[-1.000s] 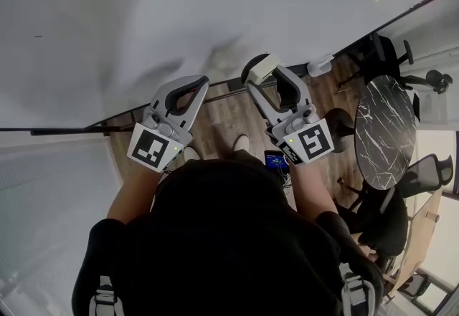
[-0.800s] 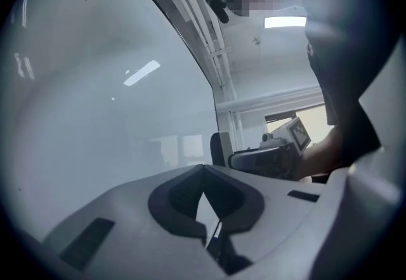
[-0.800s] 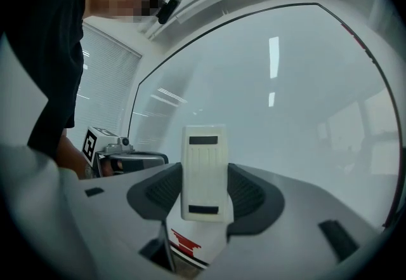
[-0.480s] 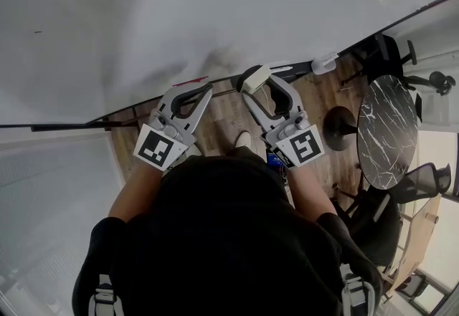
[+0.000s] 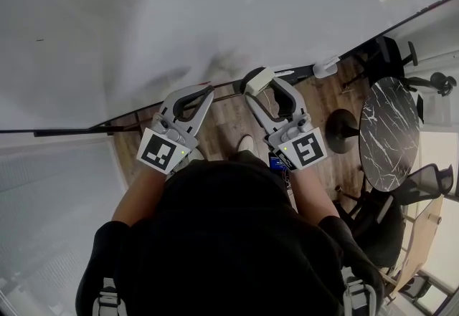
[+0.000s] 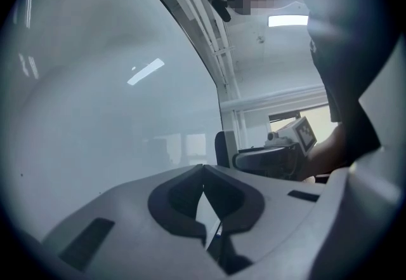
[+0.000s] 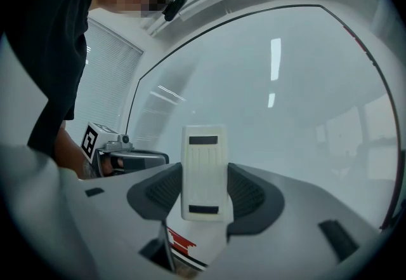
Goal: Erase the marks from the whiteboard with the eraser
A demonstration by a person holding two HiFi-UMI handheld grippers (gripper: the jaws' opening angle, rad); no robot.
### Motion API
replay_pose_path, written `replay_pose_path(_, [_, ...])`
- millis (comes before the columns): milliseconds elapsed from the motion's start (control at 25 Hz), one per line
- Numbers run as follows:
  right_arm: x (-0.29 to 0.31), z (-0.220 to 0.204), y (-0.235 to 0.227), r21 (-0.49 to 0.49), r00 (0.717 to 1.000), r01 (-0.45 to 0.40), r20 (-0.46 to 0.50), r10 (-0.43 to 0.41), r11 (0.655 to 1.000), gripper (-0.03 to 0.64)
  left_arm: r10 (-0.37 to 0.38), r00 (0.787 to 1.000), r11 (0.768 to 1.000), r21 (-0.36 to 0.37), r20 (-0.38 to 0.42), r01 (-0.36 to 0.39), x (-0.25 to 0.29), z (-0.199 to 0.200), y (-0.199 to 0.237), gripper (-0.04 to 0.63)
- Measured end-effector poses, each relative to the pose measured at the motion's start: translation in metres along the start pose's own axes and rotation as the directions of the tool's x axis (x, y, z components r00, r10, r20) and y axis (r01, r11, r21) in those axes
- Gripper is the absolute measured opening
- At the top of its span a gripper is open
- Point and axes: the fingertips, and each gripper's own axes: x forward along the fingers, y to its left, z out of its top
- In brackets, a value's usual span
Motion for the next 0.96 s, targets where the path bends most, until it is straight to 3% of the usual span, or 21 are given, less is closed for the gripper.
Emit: replay_pose_path(960, [-0.0014,-0.0019,-0.0089,-0.001,0.998,0.059,-0.015,-0.059,0.998,0.222,0.011,1.000,1.000,0.003,0.005,-0.011,0.0020,0.0044,0.0014,0.005])
